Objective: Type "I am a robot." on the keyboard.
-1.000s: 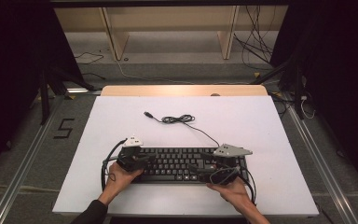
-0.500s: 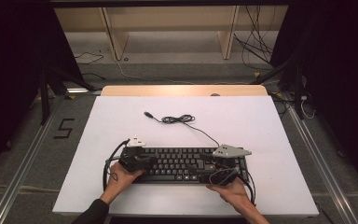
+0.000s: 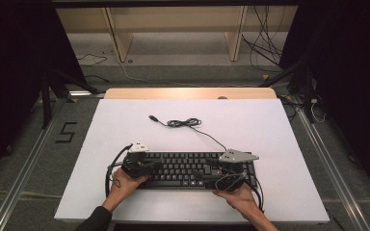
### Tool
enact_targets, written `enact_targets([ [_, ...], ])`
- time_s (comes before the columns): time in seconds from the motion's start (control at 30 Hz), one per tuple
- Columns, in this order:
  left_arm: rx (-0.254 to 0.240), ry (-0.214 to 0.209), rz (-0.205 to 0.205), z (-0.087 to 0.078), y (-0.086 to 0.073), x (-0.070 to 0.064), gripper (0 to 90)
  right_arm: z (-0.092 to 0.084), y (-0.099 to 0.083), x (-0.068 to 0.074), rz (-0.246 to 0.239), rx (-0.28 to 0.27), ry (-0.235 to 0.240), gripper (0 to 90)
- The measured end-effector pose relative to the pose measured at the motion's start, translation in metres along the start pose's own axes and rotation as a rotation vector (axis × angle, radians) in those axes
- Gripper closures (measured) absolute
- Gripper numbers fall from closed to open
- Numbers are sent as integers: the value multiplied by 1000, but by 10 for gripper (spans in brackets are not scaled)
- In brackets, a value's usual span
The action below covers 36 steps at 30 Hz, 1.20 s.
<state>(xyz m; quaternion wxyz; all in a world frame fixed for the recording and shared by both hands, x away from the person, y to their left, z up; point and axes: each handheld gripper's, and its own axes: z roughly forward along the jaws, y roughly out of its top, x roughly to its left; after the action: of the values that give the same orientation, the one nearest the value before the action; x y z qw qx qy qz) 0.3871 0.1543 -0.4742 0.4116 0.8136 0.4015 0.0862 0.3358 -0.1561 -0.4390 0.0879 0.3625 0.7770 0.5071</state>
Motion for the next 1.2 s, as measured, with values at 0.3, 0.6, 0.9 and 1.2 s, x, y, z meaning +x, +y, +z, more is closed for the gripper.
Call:
enact_targets([
  [0.3, -139, -49, -56, -28, -2, 4, 628, 2, 0, 0, -2, 1, -8, 333],
  [0.6, -220, -58, -103, -49, -14, 6, 421, 7, 0, 0, -6, 9, -3, 333],
  [0.9, -239, -57, -124, -57, -23, 6, 356, 14, 1, 2, -11, 29, 11, 332],
  [1.2, -263, -51, -133, -66, -30, 6, 320, 23, 4, 3, -20, 48, 20, 337],
])
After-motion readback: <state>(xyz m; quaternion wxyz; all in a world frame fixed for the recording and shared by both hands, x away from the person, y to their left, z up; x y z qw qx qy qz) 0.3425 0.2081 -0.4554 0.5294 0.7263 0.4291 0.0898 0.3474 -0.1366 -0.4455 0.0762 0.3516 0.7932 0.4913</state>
